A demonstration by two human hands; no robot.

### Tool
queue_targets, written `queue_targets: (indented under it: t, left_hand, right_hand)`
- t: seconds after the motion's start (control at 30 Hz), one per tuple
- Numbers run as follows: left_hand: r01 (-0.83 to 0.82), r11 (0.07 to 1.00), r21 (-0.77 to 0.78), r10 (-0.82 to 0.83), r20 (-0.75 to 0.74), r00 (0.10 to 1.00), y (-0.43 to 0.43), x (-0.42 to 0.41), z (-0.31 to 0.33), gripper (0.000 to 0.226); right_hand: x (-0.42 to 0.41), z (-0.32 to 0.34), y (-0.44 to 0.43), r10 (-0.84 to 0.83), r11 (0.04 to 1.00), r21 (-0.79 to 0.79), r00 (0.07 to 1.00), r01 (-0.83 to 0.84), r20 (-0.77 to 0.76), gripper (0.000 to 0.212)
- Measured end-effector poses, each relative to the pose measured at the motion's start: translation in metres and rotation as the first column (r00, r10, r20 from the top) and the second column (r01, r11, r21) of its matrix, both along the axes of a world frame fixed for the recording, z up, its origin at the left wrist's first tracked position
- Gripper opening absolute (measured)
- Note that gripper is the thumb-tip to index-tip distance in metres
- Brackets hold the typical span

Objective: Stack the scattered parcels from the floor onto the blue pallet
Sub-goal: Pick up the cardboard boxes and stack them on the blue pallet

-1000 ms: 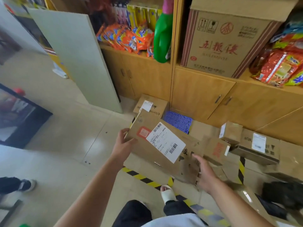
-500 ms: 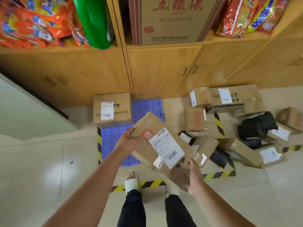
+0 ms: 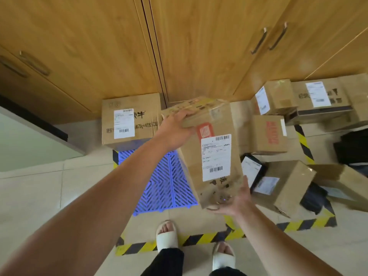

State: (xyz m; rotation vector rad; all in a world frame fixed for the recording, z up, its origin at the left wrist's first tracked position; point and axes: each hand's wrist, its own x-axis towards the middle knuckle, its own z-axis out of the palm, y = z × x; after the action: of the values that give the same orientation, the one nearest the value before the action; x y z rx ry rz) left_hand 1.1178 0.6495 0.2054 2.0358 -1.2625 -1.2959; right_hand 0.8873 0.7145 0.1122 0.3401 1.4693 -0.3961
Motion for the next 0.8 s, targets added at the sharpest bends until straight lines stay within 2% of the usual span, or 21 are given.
queue_targets:
  t: [0.07,0.13,0.2,0.33,0.43,0.53,0.67,0.73,0.8]
  left_hand:
    - [0.094,0.991,-0.097,-0.084,0.104,0.991,-0.013,-0.002,-0.024,0.067]
    - [0.182,0.963,-0.198,-0.122,0.280,0.952,-0.027,-0.001,-0.049,0.054]
    - [0.255,0.928,-0.271,-0.126,0.414,0.901,-0.041,0.000,-0.070,0.053]
    - [0.332,0.868,-0.368,-0.083,0.553,0.829,-0.060,0.011,-0.109,0.055]
    - [0.367,0.803,-0.470,-0.027,0.586,0.810,-0.062,0.024,-0.152,0.054]
    - [0.422,0.808,-0.412,-0.096,0.614,0.783,-0.048,0.026,-0.205,0.049]
    - [0.352,0.790,-0.502,-0.012,0.562,0.827,-0.012,0.024,-0.246,0.046]
    - [0.376,0.796,-0.474,-0.067,0.549,0.833,-0.002,0.027,-0.249,0.054]
    - [0.320,0.852,-0.414,-0.106,0.461,0.881,0.007,0.030,-0.241,0.059]
  right_hand:
    - [0.013,-0.047,-0.018,0.003,1.000,-0.002,0.999,-0.002,0.037,0.085]
    - [0.027,-0.088,-0.037,0.006,0.999,-0.043,0.996,-0.002,0.085,0.098]
    - [0.039,-0.123,-0.058,-0.005,0.997,-0.075,0.991,0.015,0.134,0.104]
    - [0.059,-0.184,-0.099,-0.028,0.987,-0.147,0.959,0.072,0.282,0.120]
    - [0.070,-0.229,-0.117,-0.024,0.978,-0.187,0.932,0.098,0.363,0.119]
    - [0.073,-0.265,-0.126,0.037,0.973,-0.227,0.932,0.049,0.360,0.109]
    - [0.066,-0.267,-0.135,0.006,0.948,-0.312,0.971,0.072,0.241,0.071]
    - [0.059,-0.246,-0.133,-0.026,0.908,-0.414,0.994,0.067,0.104,0.070]
    - [0.057,-0.219,-0.122,-0.008,0.807,-0.590,1.000,0.012,0.010,0.069]
